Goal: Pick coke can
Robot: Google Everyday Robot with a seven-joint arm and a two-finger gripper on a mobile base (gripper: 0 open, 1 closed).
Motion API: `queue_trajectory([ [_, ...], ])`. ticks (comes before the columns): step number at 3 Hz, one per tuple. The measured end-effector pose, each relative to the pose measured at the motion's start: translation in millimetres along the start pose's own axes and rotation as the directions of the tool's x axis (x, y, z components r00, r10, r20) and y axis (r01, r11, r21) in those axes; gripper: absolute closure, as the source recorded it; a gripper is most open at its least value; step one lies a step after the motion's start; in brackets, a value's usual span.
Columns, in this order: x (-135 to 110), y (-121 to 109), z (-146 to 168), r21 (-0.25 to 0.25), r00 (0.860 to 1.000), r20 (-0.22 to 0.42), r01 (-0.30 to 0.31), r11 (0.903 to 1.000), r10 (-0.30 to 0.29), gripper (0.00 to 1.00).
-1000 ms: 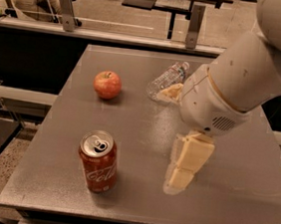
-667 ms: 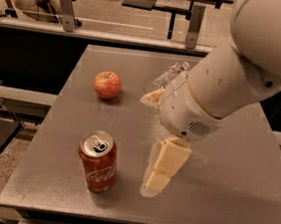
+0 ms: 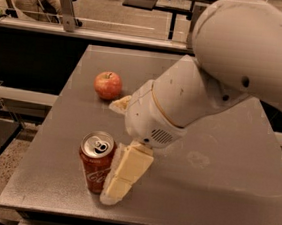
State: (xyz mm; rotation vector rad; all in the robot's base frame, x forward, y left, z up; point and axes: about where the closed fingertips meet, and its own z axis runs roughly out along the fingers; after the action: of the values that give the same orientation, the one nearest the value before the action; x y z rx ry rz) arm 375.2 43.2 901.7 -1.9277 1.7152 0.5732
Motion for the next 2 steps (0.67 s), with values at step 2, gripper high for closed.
queue_trajectory([
  [2,-22.5,12.3,21.9,-0.04,0.998,0.053,0.047,0.9981,-0.045,0.24],
])
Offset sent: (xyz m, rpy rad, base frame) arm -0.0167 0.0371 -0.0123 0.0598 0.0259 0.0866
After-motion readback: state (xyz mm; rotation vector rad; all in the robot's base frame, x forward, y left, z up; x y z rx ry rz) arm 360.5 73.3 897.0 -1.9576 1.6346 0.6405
